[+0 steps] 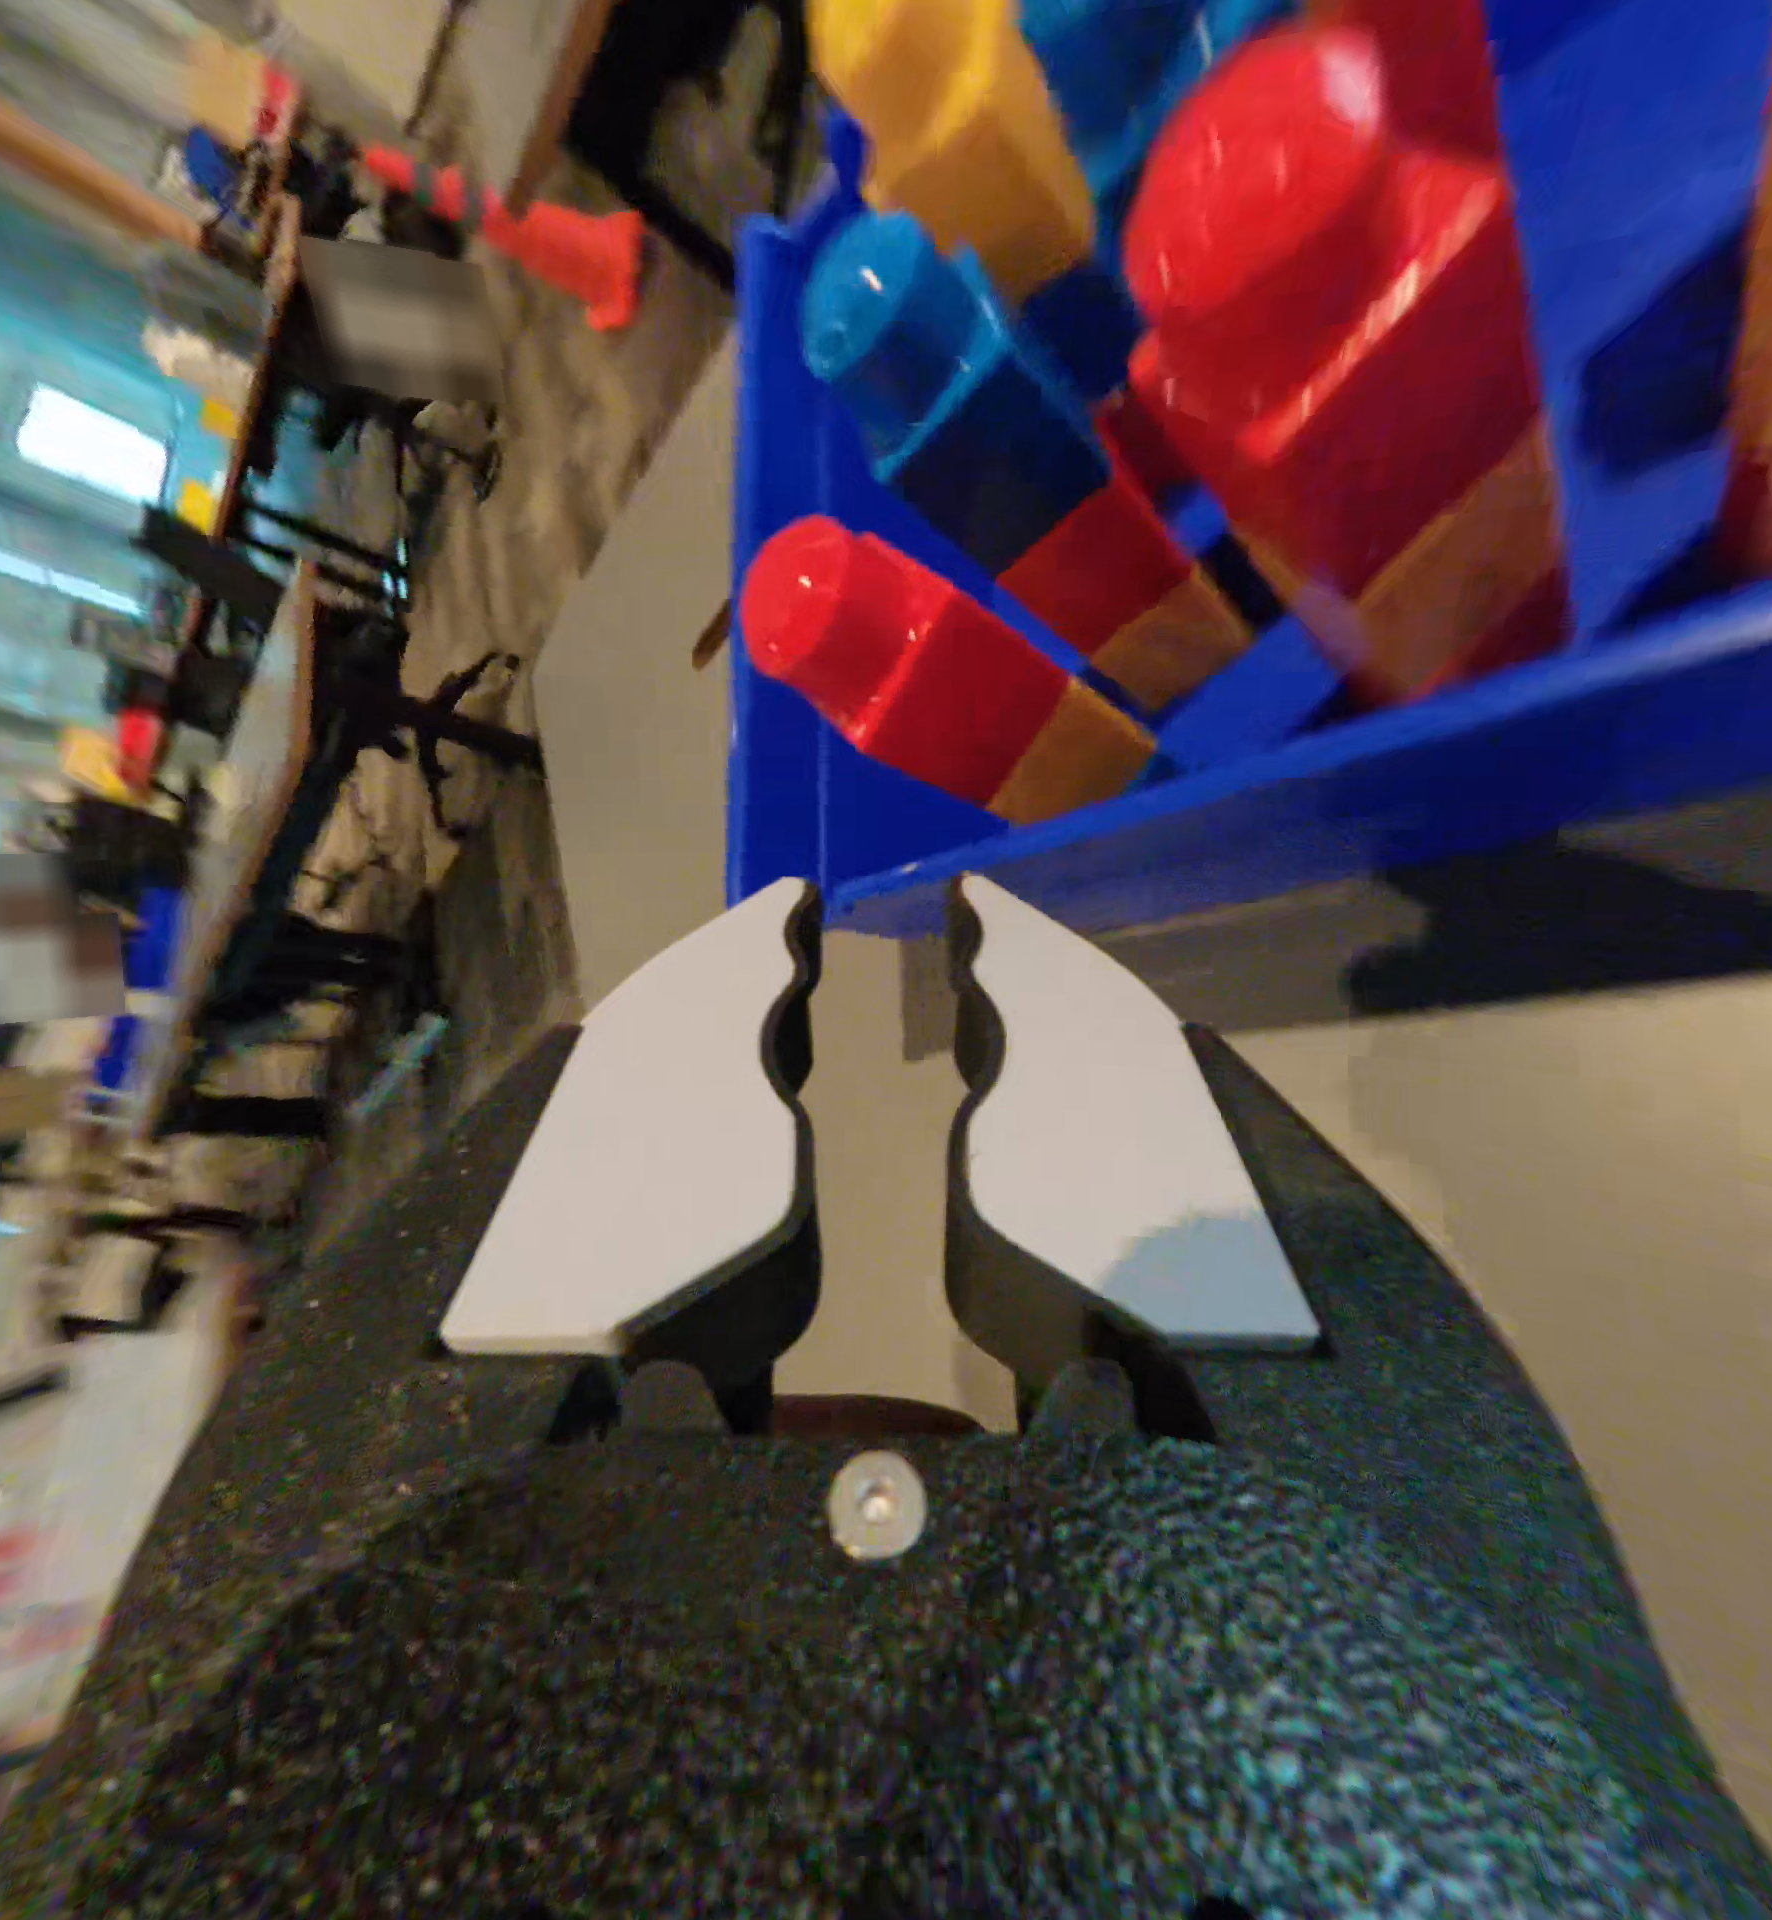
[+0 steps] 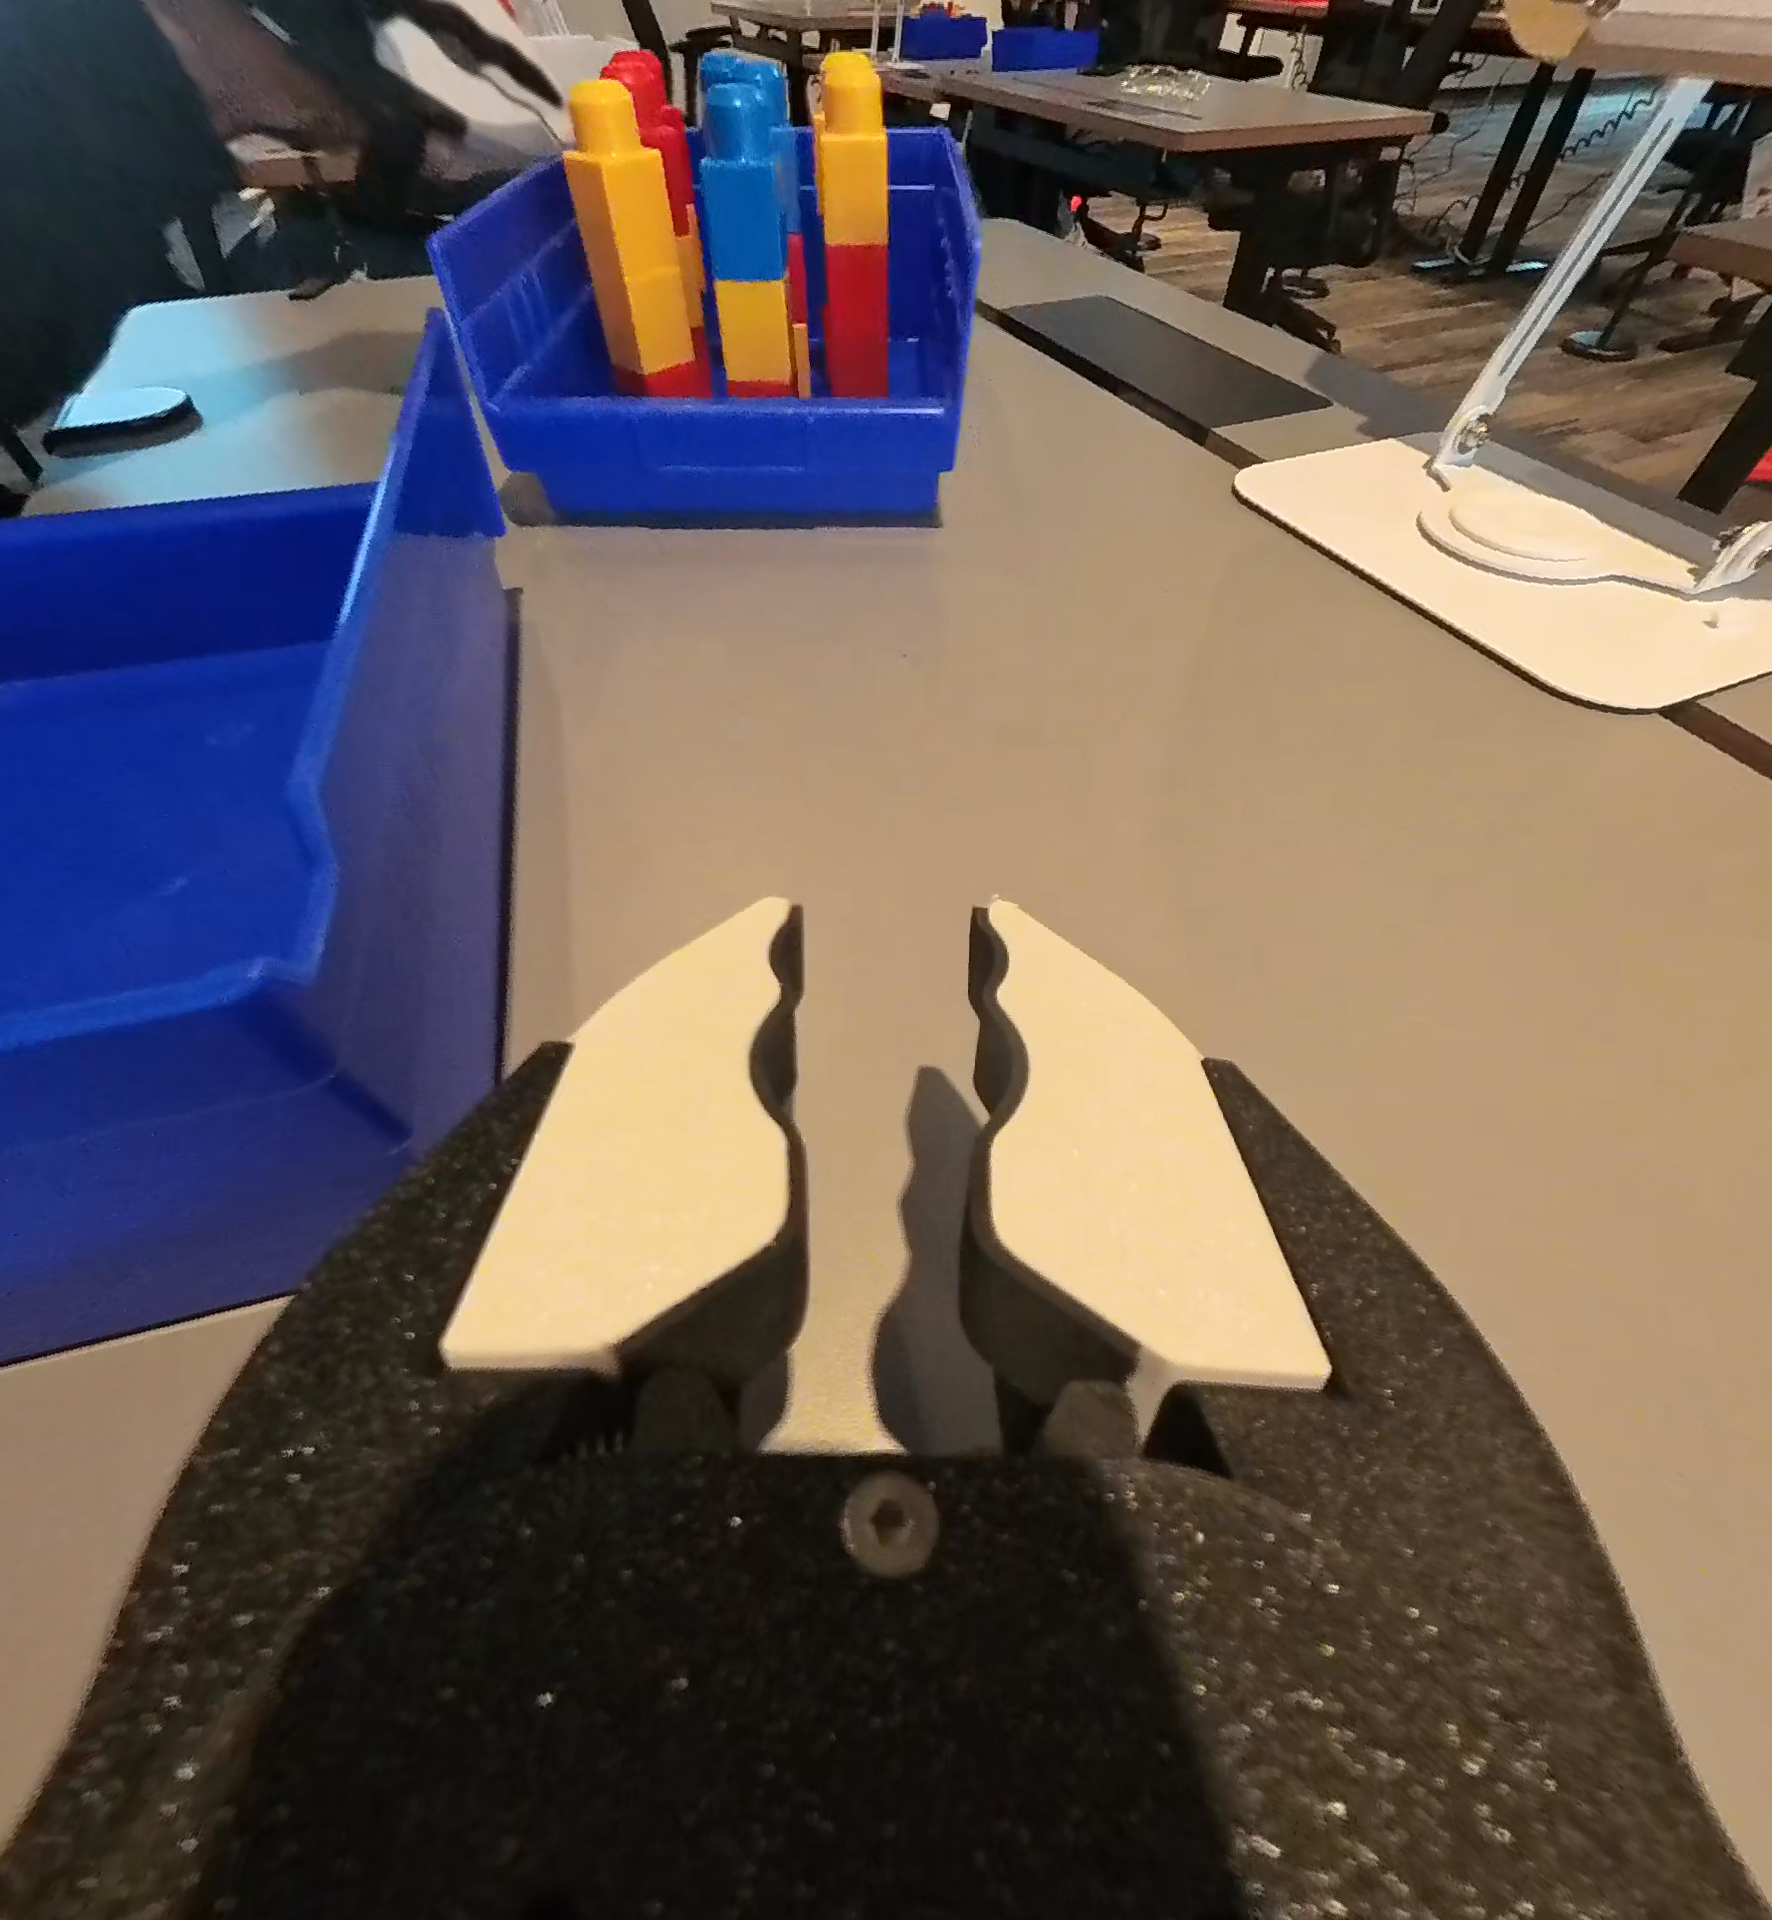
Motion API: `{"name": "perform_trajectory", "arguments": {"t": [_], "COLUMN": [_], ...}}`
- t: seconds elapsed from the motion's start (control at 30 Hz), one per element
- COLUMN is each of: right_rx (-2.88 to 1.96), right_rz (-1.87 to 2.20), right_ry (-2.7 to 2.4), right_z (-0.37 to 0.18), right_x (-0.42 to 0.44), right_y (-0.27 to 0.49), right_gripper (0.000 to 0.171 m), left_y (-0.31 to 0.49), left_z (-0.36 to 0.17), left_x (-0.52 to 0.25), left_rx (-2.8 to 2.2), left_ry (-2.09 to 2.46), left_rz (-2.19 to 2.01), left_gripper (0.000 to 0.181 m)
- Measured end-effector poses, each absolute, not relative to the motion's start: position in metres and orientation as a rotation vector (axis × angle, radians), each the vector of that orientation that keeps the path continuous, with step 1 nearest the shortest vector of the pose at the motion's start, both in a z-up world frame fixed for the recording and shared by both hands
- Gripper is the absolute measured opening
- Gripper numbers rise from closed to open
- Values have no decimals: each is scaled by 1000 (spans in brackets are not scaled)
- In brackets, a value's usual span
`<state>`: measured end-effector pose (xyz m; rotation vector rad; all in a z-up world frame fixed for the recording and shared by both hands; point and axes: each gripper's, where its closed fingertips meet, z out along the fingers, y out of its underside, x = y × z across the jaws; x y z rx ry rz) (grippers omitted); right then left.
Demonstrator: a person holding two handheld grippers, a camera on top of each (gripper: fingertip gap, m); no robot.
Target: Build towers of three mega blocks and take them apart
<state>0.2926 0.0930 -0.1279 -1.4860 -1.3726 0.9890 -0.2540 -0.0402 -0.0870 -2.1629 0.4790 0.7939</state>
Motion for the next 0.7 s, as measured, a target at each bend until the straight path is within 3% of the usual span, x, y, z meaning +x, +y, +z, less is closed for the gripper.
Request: {"name": "perform_trajectory", "arguments": {"t": [0.03,0.2,0.43,0.7], "right_rx": [-1485,-1499,-1499,-1494], "right_rz": [987,979,985,956], "right_ry": [-1376,-1388,-1383,-1416], "right_z": [-128,-131,-130,-133], "right_x": [292,291,292,290], "right_y": [93,93,93,90], "right_gripper": [29,28,28,28], "left_y": [-43,-60,-54,-52], "left_z": [-81,-52,-85,-98], "left_x": [-241,-115,-65,-78], "left_rx": [-2117,-1750,-1747,-1767], "left_ry": [355,-82,-227,-243], "left_rz": [697,43,347,479], "left_gripper": [32,65,91,92]}}
